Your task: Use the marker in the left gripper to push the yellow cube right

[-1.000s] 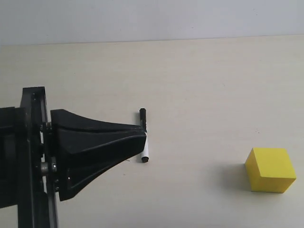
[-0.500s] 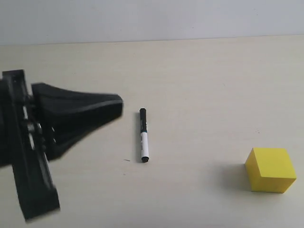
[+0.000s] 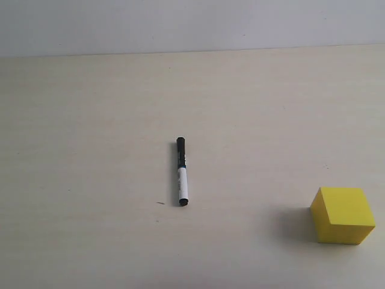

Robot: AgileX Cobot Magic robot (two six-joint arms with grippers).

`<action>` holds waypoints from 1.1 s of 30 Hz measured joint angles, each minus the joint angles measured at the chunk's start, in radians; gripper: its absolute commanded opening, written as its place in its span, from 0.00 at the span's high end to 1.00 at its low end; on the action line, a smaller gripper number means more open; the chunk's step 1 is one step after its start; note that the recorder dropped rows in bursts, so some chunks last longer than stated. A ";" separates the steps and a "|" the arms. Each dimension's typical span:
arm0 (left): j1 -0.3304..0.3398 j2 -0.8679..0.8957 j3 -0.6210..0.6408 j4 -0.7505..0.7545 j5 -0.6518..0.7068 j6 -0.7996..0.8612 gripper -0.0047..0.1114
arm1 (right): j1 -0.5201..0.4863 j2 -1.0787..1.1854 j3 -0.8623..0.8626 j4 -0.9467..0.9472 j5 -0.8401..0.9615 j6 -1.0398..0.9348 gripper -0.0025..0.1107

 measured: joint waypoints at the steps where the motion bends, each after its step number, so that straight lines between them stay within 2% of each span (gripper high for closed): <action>1: 0.020 -0.037 0.013 0.022 0.012 0.001 0.96 | 0.000 0.000 0.000 0.000 0.000 0.000 0.98; 6: 0.080 -0.176 0.055 0.163 0.057 0.017 0.96 | 0.000 0.000 0.000 0.000 0.000 0.000 0.98; 10: 0.090 -0.249 0.060 0.251 0.060 0.019 0.96 | 0.000 0.000 0.000 0.000 0.000 0.000 0.98; 17: 0.090 -0.270 0.063 0.286 0.066 0.023 0.96 | 0.000 0.000 0.000 0.000 0.000 0.000 0.98; 22: 0.090 -0.270 0.063 0.286 0.134 0.023 0.96 | 0.000 0.000 0.000 0.000 0.000 0.000 0.98; 25: 0.090 -0.270 0.063 0.219 0.175 0.062 0.96 | 0.000 0.000 0.000 0.000 0.000 0.000 0.98; 27: 0.090 -0.270 0.063 0.109 0.198 0.150 0.96 | 0.000 0.000 0.000 0.000 0.000 0.000 0.98; 33: 0.090 -0.270 0.063 -0.310 0.221 0.575 0.96 | 0.000 0.000 0.000 0.000 0.000 0.000 0.98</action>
